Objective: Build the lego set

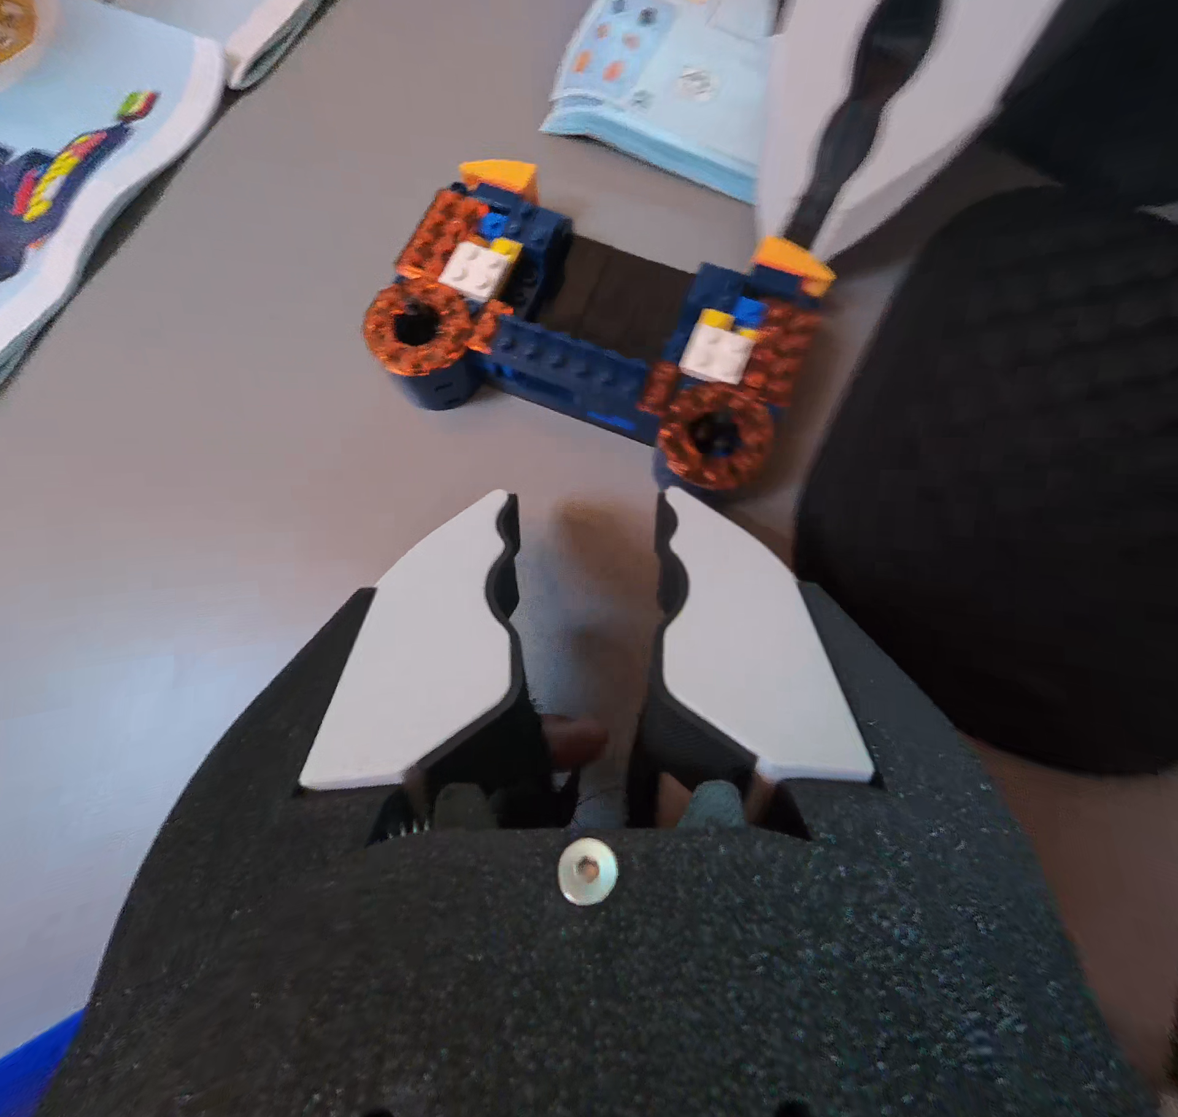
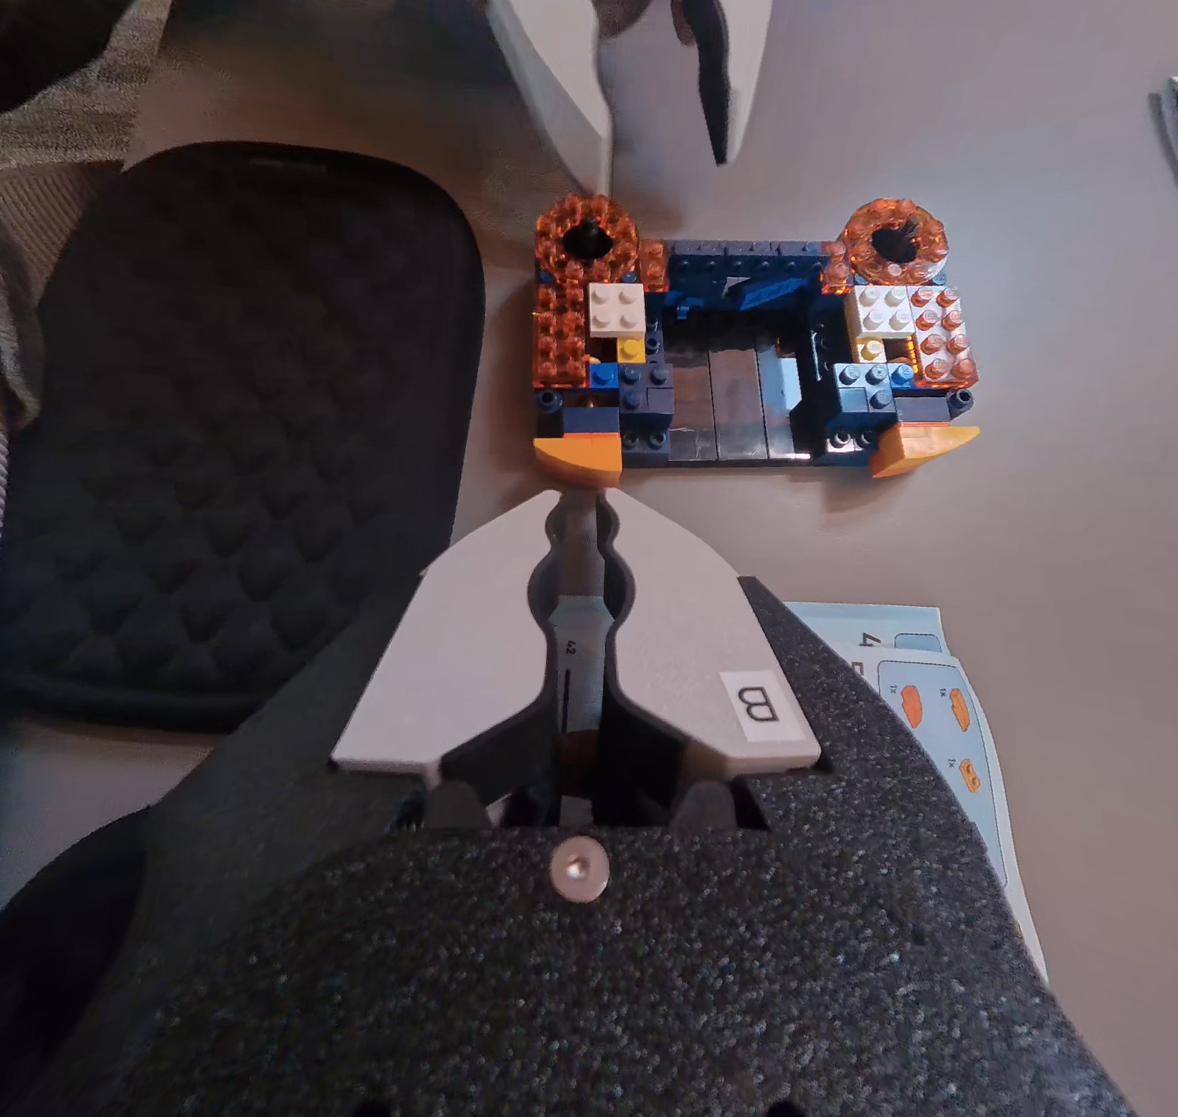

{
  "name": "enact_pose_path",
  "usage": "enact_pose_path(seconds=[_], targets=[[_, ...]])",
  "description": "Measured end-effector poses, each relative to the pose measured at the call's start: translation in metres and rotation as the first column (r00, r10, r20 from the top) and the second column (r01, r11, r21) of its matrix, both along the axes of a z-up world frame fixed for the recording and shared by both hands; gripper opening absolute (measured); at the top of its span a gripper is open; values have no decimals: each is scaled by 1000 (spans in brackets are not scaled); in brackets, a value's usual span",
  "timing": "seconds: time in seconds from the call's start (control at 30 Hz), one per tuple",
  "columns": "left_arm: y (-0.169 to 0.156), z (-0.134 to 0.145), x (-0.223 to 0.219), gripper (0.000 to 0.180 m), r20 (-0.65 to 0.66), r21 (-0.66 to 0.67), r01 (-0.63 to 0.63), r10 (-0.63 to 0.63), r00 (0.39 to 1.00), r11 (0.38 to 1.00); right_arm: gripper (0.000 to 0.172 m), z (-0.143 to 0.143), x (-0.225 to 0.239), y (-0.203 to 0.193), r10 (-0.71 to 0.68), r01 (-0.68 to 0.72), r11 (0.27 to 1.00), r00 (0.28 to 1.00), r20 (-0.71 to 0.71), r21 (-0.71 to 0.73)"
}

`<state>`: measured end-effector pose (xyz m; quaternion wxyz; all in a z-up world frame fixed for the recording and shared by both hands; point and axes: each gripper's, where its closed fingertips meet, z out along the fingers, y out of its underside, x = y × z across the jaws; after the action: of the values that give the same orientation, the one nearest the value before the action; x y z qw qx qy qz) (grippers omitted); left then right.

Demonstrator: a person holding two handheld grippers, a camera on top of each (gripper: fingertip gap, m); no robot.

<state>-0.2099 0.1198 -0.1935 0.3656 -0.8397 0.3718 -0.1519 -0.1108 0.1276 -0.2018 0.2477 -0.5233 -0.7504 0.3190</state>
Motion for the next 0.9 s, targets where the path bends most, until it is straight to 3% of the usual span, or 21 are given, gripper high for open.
enact_pose_path(seconds=[0.17,0.27,0.3,0.6,0.7,0.73,0.77,0.83,0.9], targets=[[-23,-5,24,58,14,-21,181,-181,983,983,9,2,-4,0,0,0,1000,1000,-24,7],[-18,-9,38,40,21,1,207,-207,978,978,1,4,-6,-1,1,-1,1000,999,-34,13],[-14,-10,38,34,12,2,188,-188,982,982,0,4,-6,-1,2,-1,1000,999,-33,20],[-12,-10,39,34,39,-7,112,-112,993,994,0,4,-9,-3,-12,13,1000,1000,-20,11],[-9,-10,40,34,54,1,73,-73,996,997,0,2,-9,-18,50,-50,998,999,1,-45],[-7,-9,46,33,78,-1,73,-72,994,997,0,8,-15,-33,82,-86,989,996,-36,-124],[-15,-9,62,31,119,-33,162,-157,980,986,0,18,-24,-36,55,-67,988,994,-92,-138],[-12,-9,63,29,42,-28,191,-189,981,981,0,17,-22,-29,70,-72,996,997,-31,-59],[-4,-9,48,28,41,-36,119,-117,992,992,0,20,-6,-32,111,-111,988,994,-2,-109]])
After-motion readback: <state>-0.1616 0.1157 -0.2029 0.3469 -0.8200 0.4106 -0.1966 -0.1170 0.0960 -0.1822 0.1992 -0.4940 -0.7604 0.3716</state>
